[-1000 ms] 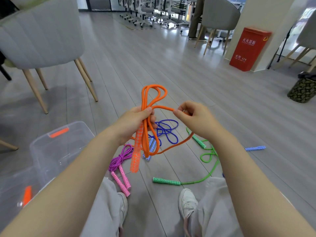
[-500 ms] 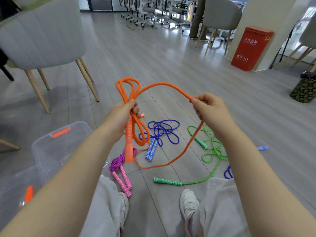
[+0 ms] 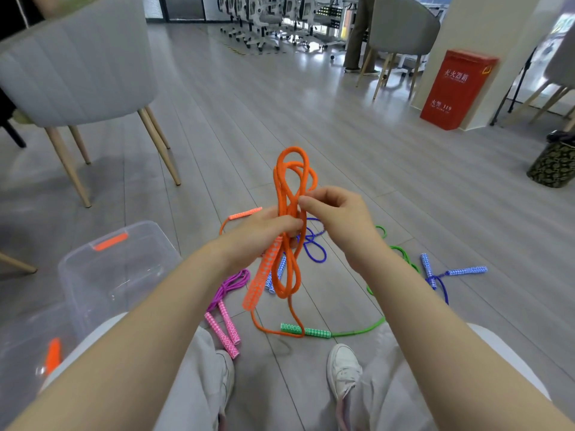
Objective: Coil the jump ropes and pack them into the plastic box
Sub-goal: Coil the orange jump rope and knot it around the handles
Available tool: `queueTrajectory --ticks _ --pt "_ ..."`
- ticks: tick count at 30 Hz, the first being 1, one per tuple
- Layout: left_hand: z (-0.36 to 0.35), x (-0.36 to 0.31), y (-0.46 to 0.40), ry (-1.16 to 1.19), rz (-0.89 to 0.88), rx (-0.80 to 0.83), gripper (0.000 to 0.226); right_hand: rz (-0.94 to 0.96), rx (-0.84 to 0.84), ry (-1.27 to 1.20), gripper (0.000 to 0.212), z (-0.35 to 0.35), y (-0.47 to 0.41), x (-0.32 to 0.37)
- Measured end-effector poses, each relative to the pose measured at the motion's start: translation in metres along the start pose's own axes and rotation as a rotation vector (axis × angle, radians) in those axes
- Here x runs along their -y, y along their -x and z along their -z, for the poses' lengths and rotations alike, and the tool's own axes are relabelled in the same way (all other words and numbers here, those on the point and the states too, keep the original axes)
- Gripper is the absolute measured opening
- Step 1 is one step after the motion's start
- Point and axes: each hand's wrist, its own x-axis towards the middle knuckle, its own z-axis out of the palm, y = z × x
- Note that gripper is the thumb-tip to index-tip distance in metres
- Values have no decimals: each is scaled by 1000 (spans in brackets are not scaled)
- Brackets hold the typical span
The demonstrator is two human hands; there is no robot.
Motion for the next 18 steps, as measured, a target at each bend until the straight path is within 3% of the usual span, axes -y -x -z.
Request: queueTrajectory --ticks 2,13,18 --pt "0 0 2 -41 -28 5 7 -13 22 -38 12 3 1 2" --pt "-3 6 1 -150 -59 -22 28 -22 37 -63 17 -1 2 0" --pt "-2 4 -1 -114 -39 -85 20 -35 -39 -84 5 1 -3 -3"
